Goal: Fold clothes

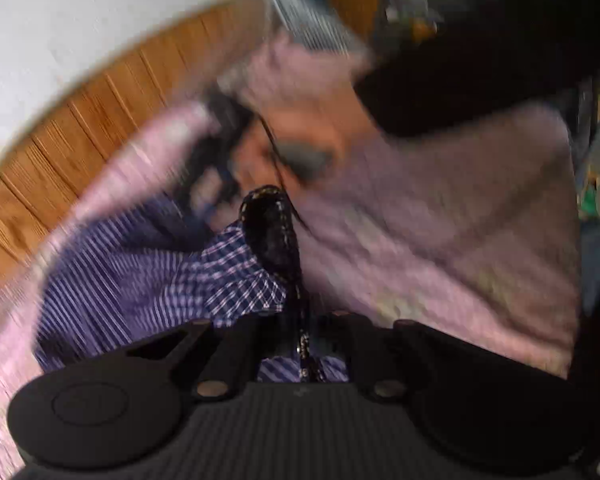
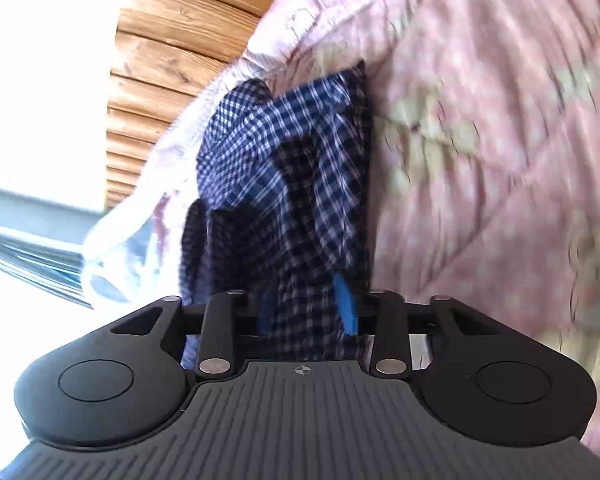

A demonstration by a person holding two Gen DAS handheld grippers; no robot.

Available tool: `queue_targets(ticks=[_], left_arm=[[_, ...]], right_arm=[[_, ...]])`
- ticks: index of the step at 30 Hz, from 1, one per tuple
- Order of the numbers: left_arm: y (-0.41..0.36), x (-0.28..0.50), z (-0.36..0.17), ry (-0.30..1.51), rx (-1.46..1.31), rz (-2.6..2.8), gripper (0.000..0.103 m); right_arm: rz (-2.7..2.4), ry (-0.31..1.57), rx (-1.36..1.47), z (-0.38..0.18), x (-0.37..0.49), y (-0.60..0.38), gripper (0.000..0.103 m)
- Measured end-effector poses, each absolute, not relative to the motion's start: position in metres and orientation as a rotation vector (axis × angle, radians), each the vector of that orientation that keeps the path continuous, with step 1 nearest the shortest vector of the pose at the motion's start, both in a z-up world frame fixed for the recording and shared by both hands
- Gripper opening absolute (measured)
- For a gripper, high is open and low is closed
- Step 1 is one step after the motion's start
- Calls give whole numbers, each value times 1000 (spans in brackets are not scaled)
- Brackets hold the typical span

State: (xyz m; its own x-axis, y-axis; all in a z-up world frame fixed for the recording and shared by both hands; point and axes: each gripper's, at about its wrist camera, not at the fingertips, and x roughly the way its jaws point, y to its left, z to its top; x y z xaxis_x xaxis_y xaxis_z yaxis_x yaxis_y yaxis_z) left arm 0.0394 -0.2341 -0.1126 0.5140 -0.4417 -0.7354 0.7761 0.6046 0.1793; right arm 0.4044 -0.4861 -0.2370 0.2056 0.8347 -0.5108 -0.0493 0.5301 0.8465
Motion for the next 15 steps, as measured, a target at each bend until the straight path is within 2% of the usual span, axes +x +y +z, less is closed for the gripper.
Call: queue_targets(ticks=[1, 4, 5, 7, 11, 13, 15], left_arm=[[-239, 30, -125, 722, 569, -792, 5], [-256, 3, -164, 787, 670, -843, 5], [-261, -7, -177, 808, 704, -860, 5], [-267, -21, -181, 822, 715, -918, 5], [-274, -46, -168, 817, 691, -1048, 5], [-277, -59, -189, 843, 780, -1013, 5], [-270, -57, -206, 908, 745, -963, 5]], right_arm=[[729, 1218, 831, -239, 405, -487, 46], [730, 1205, 808, -228, 406, -488, 49], [732, 1195, 795, -225, 406, -487, 54], [764, 1180, 791, -219, 407, -480, 59], [779, 1204, 812, -218, 421, -465, 60], [757, 1225, 865, -227, 428, -464, 60], [724, 1241, 925, -236, 434, -466, 60]])
